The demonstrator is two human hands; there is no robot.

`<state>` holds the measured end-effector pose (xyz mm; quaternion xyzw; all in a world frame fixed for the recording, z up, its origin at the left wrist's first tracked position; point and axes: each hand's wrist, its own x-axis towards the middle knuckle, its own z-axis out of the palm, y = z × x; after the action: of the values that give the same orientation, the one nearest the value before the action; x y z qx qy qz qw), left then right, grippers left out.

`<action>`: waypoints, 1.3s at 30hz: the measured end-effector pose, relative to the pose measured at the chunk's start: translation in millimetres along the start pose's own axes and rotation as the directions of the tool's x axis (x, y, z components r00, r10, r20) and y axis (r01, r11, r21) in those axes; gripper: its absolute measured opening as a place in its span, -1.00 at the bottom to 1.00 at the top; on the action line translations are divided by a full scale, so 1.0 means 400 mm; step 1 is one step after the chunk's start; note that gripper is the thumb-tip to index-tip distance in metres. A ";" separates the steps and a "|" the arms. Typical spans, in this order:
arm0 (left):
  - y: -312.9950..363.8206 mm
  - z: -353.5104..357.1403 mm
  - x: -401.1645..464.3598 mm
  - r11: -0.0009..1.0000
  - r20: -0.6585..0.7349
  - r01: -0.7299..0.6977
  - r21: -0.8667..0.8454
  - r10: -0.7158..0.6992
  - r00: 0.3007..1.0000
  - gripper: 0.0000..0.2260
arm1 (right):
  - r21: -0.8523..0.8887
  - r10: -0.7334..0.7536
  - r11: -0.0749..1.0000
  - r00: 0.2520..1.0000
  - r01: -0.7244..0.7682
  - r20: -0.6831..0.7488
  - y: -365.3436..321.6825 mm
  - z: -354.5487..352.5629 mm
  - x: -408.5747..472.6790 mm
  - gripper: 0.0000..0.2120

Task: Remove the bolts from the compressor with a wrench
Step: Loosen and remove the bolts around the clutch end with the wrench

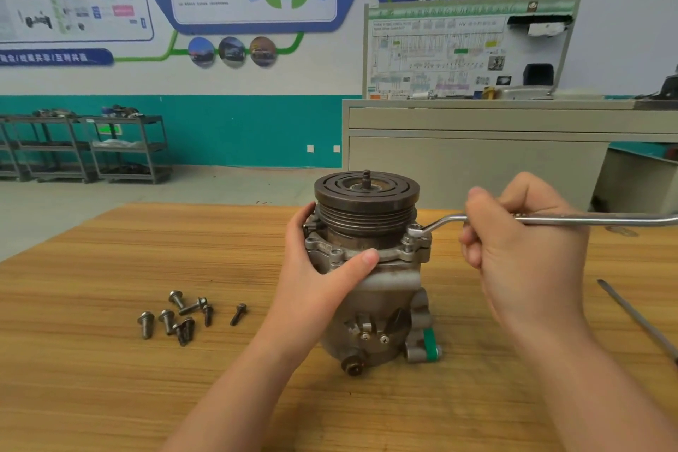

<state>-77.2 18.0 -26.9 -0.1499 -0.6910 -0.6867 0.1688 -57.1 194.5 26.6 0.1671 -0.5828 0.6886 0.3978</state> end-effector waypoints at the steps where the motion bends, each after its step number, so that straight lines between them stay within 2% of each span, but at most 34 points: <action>1: 0.000 0.000 0.001 1.000 -0.004 0.000 0.004 0.000 1.000 -0.18 | -0.078 -0.051 0.996 0.999 0.050 -0.005 -0.003 0.004 -0.009 -0.67; 3: 0.001 0.002 0.001 1.000 -0.003 -0.003 0.007 0.003 1.000 -0.20 | -0.227 -0.180 0.958 0.984 0.177 0.006 -0.005 0.012 -0.031 -0.63; 6: -0.001 0.004 0.001 1.000 -0.009 -0.018 0.018 0.019 1.000 -0.23 | -0.448 -0.447 0.777 0.889 0.442 0.101 -0.008 0.036 -0.067 -0.63; 8: -0.005 0.004 0.001 0.999 -0.019 -0.030 0.018 0.030 0.999 -0.24 | -0.465 -0.532 0.702 0.832 0.539 0.161 -0.005 0.051 -0.089 -0.65; 9: -0.007 0.004 0.001 0.999 -0.019 -0.031 0.013 0.032 0.999 -0.26 | -0.456 -0.530 0.709 0.833 0.538 0.159 -0.002 0.052 -0.094 -0.65; 10: -0.008 0.003 0.001 1.000 -0.016 -0.028 0.007 0.028 0.999 -0.28 | -0.443 -0.491 0.750 0.862 0.491 0.125 0.000 0.048 -0.091 -0.65; 12: -0.009 0.000 0.001 1.000 -0.006 -0.013 0.003 0.013 1.000 -0.32 | -0.335 -0.305 0.897 0.952 0.290 0.007 0.004 0.035 -0.069 -0.67; 14: -0.010 -0.003 0.002 1.000 0.003 -0.010 -0.006 0.010 1.000 -0.36 | -0.103 -0.044 0.994 0.998 0.039 -0.054 0.011 0.023 -0.038 -0.65; 15: -0.011 -0.004 0.003 1.000 0.005 -0.011 -0.008 0.011 1.000 -0.36 | 0.037 0.108 0.994 0.993 -0.107 -0.051 0.016 0.015 -0.024 -0.60; 16: -0.011 -0.005 0.003 1.000 0.005 -0.010 -0.008 0.010 1.000 -0.35 | 0.191 0.271 0.946 0.962 -0.260 -0.032 0.020 0.012 -0.013 -0.56; 18: -0.012 -0.007 0.003 1.000 0.003 -0.010 -0.010 0.010 1.000 -0.33 | 0.503 0.546 0.707 0.836 -0.497 0.058 0.030 0.010 0.003 -0.60; 20: -0.012 -0.007 0.001 1.000 0.011 -0.006 -0.009 0.006 1.000 -0.32 | 0.735 0.666 0.437 0.736 -0.519 0.123 0.036 0.002 0.016 -0.71; 21: -0.011 -0.006 0.001 1.000 0.014 -0.003 -0.008 0.003 1.000 -0.32 | 0.768 0.670 0.412 0.734 -0.490 0.109 0.033 -0.003 0.020 -0.73; 22: -0.011 -0.007 0.001 1.000 0.015 -0.001 -0.005 0.001 1.000 -0.33 | 0.730 0.638 0.500 0.768 -0.465 0.053 0.028 -0.008 0.022 -0.73; 23: -0.011 -0.008 0.001 1.000 0.017 0.001 0.001 -0.001 1.000 -0.35 | 0.628 0.564 0.647 0.826 -0.433 -0.011 0.024 -0.011 0.020 -0.69; 25: -0.008 -0.008 0.002 1.000 0.023 0.003 0.017 -0.003 1.000 -0.39 | 0.278 0.308 0.922 0.946 -0.270 -0.103 0.016 -0.008 0.006 -0.58; 26: -0.007 -0.008 0.002 1.000 0.024 0.004 0.021 -0.004 1.000 -0.39 | 0.086 0.164 0.984 0.980 -0.155 -0.110 0.010 -0.005 -0.004 -0.55; 27: -0.007 -0.007 0.003 1.000 0.023 0.004 0.019 -0.004 1.000 -0.38 | -0.075 0.024 0.997 0.995 -0.031 -0.092 0.002 -0.001 -0.014 -0.57; 29: -0.008 -0.007 0.002 1.000 0.026 0.002 0.013 -0.002 1.000 -0.31 | -0.278 -0.211 0.940 0.977 0.199 -0.014 -0.009 0.008 -0.033 -0.61; 31: -0.007 -0.007 0.001 1.000 0.031 -0.005 0.017 0.004 0.999 -0.30 | -0.418 -0.379 0.830 0.923 0.370 0.066 -0.006 0.016 -0.053 -0.62; 33: -0.007 -0.007 0.001 0.999 0.029 -0.019 0.027 0.018 0.999 -0.36 | -0.549 -0.477 0.682 0.863 0.483 0.167 0.010 0.036 -0.071 -0.60; 34: -0.006 -0.006 0.002 0.999 0.029 -0.026 0.031 0.025 0.999 -0.39 | -0.600 -0.486 0.612 0.843 0.515 0.229 0.020 0.045 -0.079 -0.62; 35: -0.006 -0.006 0.002 0.999 0.029 -0.031 0.034 0.030 0.999 -0.40 | -0.620 -0.476 0.586 0.841 0.522 0.258 0.032 0.048 -0.084 -0.66; 37: -0.005 -0.007 0.001 0.999 0.030 -0.033 0.029 0.033 0.999 -0.40 | -0.603 -0.429 0.647 0.877 0.466 0.217 0.045 0.045 -0.083 -0.65; 39: -0.005 -0.008 0.001 0.999 0.041 -0.030 0.016 0.029 0.999 -0.35 | -0.572 -0.308 0.760 0.946 0.308 0.101 0.042 0.041 -0.068 -0.71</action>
<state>-78.2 14.7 -28.6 -0.1728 -0.6978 -0.6750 0.1660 -56.2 169.4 0.7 0.1315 -0.7295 0.4029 0.5369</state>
